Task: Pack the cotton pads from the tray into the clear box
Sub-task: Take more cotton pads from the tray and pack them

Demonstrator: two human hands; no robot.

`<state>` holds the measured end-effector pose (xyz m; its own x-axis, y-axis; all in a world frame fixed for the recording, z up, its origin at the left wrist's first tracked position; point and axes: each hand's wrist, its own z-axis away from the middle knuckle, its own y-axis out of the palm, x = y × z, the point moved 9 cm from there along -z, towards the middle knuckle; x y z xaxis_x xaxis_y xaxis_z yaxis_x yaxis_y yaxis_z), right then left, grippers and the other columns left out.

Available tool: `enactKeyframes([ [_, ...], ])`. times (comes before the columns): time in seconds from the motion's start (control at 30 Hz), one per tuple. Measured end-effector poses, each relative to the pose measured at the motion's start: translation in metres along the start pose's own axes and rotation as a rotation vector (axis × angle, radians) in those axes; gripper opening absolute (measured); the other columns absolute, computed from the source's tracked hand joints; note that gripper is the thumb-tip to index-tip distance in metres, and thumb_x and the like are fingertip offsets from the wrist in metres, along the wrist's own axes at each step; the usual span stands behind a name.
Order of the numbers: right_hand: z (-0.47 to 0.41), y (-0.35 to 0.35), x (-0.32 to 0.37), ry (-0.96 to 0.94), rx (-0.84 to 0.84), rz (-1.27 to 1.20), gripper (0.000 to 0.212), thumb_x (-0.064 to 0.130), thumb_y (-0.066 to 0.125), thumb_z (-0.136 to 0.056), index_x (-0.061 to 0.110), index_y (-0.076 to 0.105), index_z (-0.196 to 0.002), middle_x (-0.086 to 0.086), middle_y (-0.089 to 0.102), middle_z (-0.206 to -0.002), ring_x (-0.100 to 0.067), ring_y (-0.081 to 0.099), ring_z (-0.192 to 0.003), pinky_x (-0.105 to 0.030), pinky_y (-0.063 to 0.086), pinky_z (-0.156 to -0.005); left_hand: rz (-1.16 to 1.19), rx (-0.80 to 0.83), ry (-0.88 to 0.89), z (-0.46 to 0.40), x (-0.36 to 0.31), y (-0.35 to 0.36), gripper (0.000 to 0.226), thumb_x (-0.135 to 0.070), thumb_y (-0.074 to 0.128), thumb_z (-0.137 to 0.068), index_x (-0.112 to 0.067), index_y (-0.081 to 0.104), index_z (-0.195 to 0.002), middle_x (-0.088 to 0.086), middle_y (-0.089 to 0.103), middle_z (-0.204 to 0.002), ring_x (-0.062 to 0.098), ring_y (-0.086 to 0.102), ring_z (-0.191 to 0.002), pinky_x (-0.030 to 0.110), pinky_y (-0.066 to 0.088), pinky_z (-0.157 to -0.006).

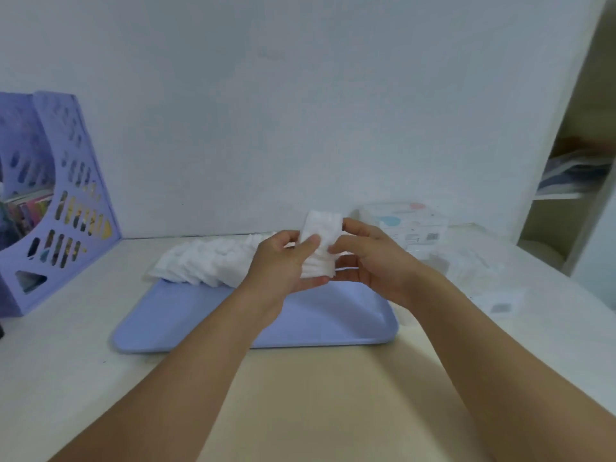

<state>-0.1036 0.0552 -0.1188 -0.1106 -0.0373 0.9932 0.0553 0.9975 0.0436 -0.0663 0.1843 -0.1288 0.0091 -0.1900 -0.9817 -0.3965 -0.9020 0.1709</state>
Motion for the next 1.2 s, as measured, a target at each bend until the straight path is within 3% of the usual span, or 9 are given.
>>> enactKeyframes([
  [0.13, 0.006, -0.024, 0.01, -0.047, -0.084, 0.166, 0.024, 0.02, 0.072, -0.092, 0.011, 0.071, -0.115, -0.01, 0.075, -0.107, -0.022, 0.074, -0.09, -0.036, 0.063, -0.081, -0.136, 0.033, 0.055, 0.002, 0.009, 0.013, 0.026, -0.017, 0.072, -0.092, -0.008, 0.064, -0.116, 0.014, 0.076, -0.1, 0.025, 0.076, -0.087, 0.037, 0.063, -0.066],
  [0.27, 0.008, -0.036, 0.015, -0.145, -0.169, 0.267, 0.02, 0.013, 0.074, -0.092, 0.002, 0.072, -0.108, -0.024, 0.073, -0.106, -0.033, 0.074, -0.092, -0.05, 0.062, -0.083, -0.006, 0.219, -0.017, 0.004, 0.021, 0.027, 0.054, -0.009, 0.079, -0.082, -0.017, 0.056, -0.13, 0.014, 0.077, -0.105, 0.027, 0.075, -0.098, 0.031, 0.061, -0.072],
  [0.37, 0.007, -0.039, 0.016, -0.193, -0.196, 0.278, 0.016, 0.01, 0.073, -0.092, 0.002, 0.074, -0.106, -0.023, 0.073, -0.104, -0.038, 0.072, -0.098, -0.053, 0.061, -0.083, 0.074, 0.246, -0.063, 0.004, 0.029, 0.023, 0.06, 0.013, 0.068, -0.085, -0.016, 0.052, -0.135, 0.017, 0.075, -0.108, 0.028, 0.074, -0.1, 0.03, 0.061, -0.076],
  [0.47, 0.005, -0.041, 0.016, -0.219, -0.191, 0.307, 0.015, 0.008, 0.074, -0.091, 0.003, 0.075, -0.105, -0.02, 0.074, -0.102, -0.034, 0.073, -0.095, -0.051, 0.062, -0.082, 0.128, 0.237, -0.101, 0.004, 0.035, 0.02, 0.059, 0.02, 0.059, -0.088, -0.012, 0.052, -0.138, 0.019, 0.073, -0.114, 0.029, 0.073, -0.103, 0.03, 0.061, -0.077],
  [0.6, 0.002, -0.038, 0.012, -0.182, -0.086, 0.336, 0.026, 0.003, 0.077, -0.087, 0.005, 0.073, -0.113, -0.012, 0.077, -0.103, -0.023, 0.075, -0.096, -0.036, 0.063, -0.081, 0.175, 0.253, -0.137, 0.004, 0.038, 0.021, 0.059, 0.023, 0.052, -0.09, -0.008, 0.05, -0.141, 0.022, 0.069, -0.122, 0.032, 0.071, -0.108, 0.031, 0.062, -0.078],
  [0.77, 0.005, -0.035, 0.009, -0.11, 0.052, 0.355, 0.03, 0.0, 0.074, -0.088, 0.002, 0.071, -0.117, -0.012, 0.077, -0.108, -0.023, 0.074, -0.101, -0.027, 0.06, -0.082, 0.211, 0.302, -0.181, 0.005, 0.037, 0.026, 0.056, 0.024, 0.046, -0.091, -0.005, 0.052, -0.138, 0.023, 0.069, -0.122, 0.035, 0.07, -0.11, 0.036, 0.063, -0.081],
  [0.97, 0.007, -0.045, 0.014, -0.128, 0.022, 0.283, 0.031, -0.002, 0.073, -0.087, 0.001, 0.07, -0.117, -0.013, 0.077, -0.109, -0.023, 0.074, -0.101, -0.027, 0.06, -0.082, 0.286, 0.341, -0.229, 0.004, 0.039, 0.029, 0.051, 0.022, 0.043, -0.092, -0.005, 0.055, -0.134, 0.024, 0.069, -0.122, 0.035, 0.071, -0.106, 0.038, 0.062, -0.076],
  [1.2, 0.004, -0.048, 0.015, -0.168, 0.003, 0.299, 0.031, -0.002, 0.075, -0.085, 0.003, 0.071, -0.116, -0.013, 0.076, -0.11, -0.026, 0.072, -0.106, -0.027, 0.059, -0.086, 0.199, 0.279, -0.204, 0.0, 0.04, 0.022, 0.055, 0.021, 0.043, -0.093, -0.01, 0.053, -0.138, 0.019, 0.067, -0.127, 0.032, 0.07, -0.11, 0.048, 0.06, -0.088],
])
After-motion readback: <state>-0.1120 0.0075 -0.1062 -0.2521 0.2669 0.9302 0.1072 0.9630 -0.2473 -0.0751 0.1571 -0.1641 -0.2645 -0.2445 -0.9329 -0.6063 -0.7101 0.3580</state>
